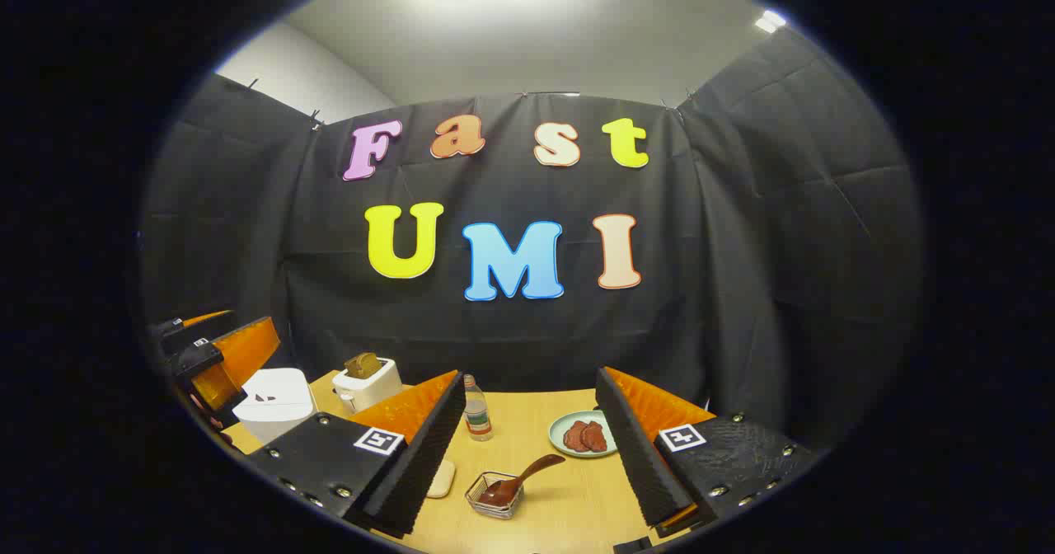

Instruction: Close the left gripper, press the button to open the rice cooker; take a wooden spoon from the chopstick holder with the right hand, scoop a spoonful of rice and pour it into the rice cooker, then put the wooden spoon back into the chopstick holder.

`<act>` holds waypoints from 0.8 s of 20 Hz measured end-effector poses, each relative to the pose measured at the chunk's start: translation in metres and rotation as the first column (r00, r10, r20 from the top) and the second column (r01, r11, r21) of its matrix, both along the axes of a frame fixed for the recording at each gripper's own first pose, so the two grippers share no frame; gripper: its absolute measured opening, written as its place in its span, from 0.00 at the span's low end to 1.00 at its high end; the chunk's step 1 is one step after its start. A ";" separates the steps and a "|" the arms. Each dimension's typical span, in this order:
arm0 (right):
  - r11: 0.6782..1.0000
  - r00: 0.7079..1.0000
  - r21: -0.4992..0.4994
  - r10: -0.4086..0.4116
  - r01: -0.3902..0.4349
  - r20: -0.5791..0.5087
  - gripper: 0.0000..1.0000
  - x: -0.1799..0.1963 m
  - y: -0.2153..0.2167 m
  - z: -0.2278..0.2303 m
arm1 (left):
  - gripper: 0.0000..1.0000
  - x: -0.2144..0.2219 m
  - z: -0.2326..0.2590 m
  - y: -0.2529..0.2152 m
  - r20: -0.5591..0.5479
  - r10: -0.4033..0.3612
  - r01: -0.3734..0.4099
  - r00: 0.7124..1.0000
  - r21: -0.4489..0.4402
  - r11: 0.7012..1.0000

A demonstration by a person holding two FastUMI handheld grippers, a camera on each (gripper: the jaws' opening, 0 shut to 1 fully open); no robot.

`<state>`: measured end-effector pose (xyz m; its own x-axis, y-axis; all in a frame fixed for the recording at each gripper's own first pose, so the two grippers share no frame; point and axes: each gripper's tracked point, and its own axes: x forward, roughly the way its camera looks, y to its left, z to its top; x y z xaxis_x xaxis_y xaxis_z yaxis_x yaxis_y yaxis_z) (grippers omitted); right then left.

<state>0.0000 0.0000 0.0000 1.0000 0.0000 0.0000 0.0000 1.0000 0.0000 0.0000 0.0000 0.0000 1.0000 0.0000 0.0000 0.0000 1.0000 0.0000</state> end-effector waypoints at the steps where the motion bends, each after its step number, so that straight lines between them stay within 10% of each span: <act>1: 1.000 1.000 -0.018 -0.006 0.006 0.017 0.96 0.002 0.005 0.006 | 0.97 0.002 0.003 0.007 0.006 0.003 -0.003 1.000 0.006 1.000; 16: 0.997 0.995 -0.052 0.067 -0.063 0.078 0.96 0.027 0.073 0.025 | 0.97 0.026 -0.015 0.080 -0.017 0.085 -0.086 0.996 -0.056 0.995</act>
<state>0.0265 0.0731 0.0245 0.9947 0.0666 0.0781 -0.0627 0.9967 -0.0519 0.0258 0.0796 -0.0148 0.9962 0.0854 -0.0168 -0.0862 0.9947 -0.0564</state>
